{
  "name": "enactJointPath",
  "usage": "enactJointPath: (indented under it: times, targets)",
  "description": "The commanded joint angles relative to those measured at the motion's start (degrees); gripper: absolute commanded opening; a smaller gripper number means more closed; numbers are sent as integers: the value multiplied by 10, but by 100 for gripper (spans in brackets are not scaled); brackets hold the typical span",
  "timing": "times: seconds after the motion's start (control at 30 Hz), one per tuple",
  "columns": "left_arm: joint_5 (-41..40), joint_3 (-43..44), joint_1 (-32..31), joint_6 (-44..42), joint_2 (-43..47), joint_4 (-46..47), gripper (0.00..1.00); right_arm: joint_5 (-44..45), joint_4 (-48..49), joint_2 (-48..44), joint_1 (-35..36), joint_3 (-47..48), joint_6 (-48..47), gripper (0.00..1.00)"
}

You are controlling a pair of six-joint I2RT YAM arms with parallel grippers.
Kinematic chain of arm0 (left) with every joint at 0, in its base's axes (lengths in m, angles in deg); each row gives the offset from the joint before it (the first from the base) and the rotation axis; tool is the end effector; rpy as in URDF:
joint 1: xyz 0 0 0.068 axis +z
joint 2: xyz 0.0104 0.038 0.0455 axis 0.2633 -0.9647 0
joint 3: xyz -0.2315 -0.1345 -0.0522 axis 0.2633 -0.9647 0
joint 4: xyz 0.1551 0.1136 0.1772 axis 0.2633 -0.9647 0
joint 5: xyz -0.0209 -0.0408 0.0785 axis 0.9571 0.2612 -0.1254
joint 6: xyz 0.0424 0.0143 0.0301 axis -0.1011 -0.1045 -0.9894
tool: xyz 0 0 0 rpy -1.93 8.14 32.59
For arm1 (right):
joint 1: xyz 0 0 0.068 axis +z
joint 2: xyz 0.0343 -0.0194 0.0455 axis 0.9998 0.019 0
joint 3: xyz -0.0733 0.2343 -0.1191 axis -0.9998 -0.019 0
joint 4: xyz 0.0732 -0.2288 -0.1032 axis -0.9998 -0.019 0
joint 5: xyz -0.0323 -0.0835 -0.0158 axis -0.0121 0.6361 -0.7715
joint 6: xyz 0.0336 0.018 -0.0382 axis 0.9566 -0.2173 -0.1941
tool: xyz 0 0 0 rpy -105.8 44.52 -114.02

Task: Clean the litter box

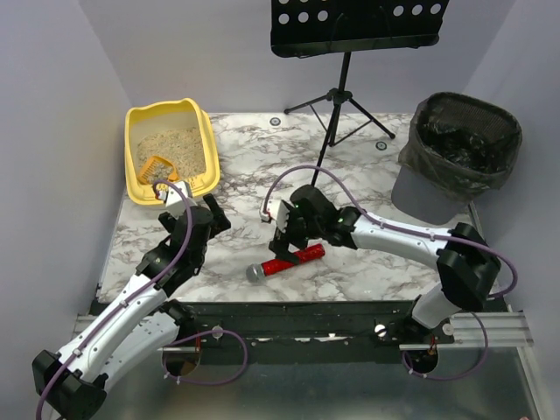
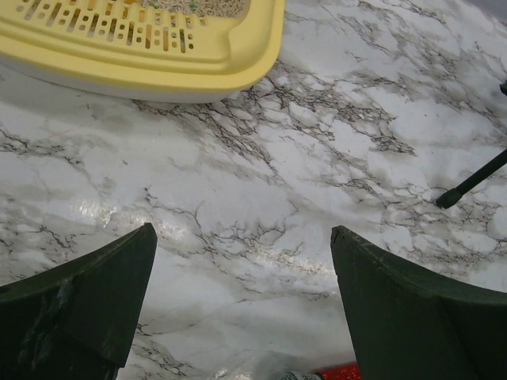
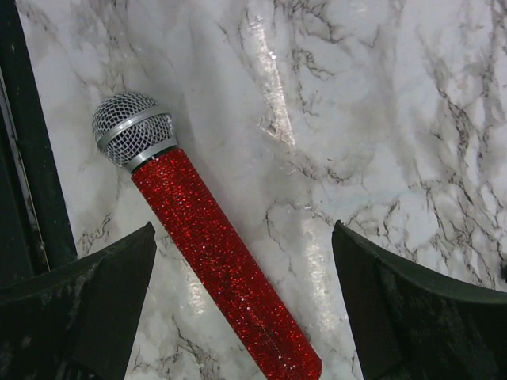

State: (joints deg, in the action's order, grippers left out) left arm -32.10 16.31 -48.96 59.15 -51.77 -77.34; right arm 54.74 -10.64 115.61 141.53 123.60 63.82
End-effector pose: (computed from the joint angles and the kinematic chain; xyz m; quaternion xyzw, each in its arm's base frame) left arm 0.1422 -0.0695 0.2733 -0.2149 0.8095 -0.0779 0.5409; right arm 0.1960 0.2742 0.2348 -0.5768 0.6981 0.2499 0.3428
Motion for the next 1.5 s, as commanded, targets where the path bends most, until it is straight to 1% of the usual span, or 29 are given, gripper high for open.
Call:
enactJointPath:
  times: [0.0,0.1,0.3,0.33,0.4,0.43,0.5,0.53,0.6,0.63,0.7,0.73,0.77,0.8,0.87,0.9,0.93,1.0,1.03,1.07,1.1,1.13,1.17,1.2,1.27,1.3,1.37,1.43,1.47]
  targets:
    - [11,-5,4,-23,-4,26,99,5,-81,39,30,39,-67,100]
    - [9,-4,5,-28,-11,30,99,1,-119,70,42,42,-66,100]
    - [-3,-9,4,-27,-8,32,99,18,-124,118,70,35,-53,99]
    - [-3,-10,5,-26,-6,33,99,26,-124,129,70,43,-52,94]
    - [-6,-10,5,-24,-3,33,99,55,-126,155,70,51,-51,88]
    - [-6,-10,5,-25,-2,31,99,66,-126,162,71,56,-49,80]
    - [-16,-10,5,-21,0,27,99,88,-124,168,71,70,-48,70]
    - [-18,-9,5,-19,2,24,99,93,-120,167,71,70,-44,61]
    - [-26,-9,5,-13,3,18,99,123,-92,150,71,67,-37,56]
    - [-28,-11,5,-13,5,19,99,136,-81,145,71,64,-24,47]
    - [-28,-12,6,-14,6,27,99,194,-48,140,69,56,-3,37]
    - [-28,-11,6,-15,5,27,99,217,-34,140,70,55,19,25]
    - [-30,-10,6,-15,4,28,99,262,-24,142,69,55,29,22]
    - [-35,-10,6,-15,2,30,99,280,-16,146,66,58,39,20]
    - [-42,-9,7,-13,-6,38,99,330,-10,155,59,84,71,18]
    - [-42,-9,12,-14,-9,41,99,342,0,158,49,94,83,20]
    - [-40,-10,13,-17,-18,47,99,353,4,161,42,117,116,21]
    - [-27,-6,21,-26,-30,68,99,374,6,175,14,146,154,21]
    - [-17,-4,37,-30,-46,76,99,378,7,185,2,159,181,21]
    - [3,6,48,-32,-57,86,99,388,5,208,-10,197,186,20]
    - [16,13,60,-33,-68,87,99,398,-4,224,-33,218,210,20]
    - [26,22,77,-30,-96,87,99,403,-16,240,-41,247,222,19]
    - [36,41,105,-28,-110,88,99,411,-28,254,-48,297,233,19]
    - [49,51,118,-32,-126,91,99,415,-48,285,-59,325,246,19]
    - [55,81,143,-49,-173,115,99,413,-67,316,-67,372,290,19]
    - [63,96,153,-54,-190,119,99,409,-88,340,-76,423,312,19]
    - [88,145,165,-80,-241,124,99,410,-101,364,-84,465,378,20]
    - [95,177,177,-102,-294,134,99,408,-110,401,-98,520,417,22]
    - [94,209,181,-110,-312,133,99,407,-118,414,-104,540,429,22]
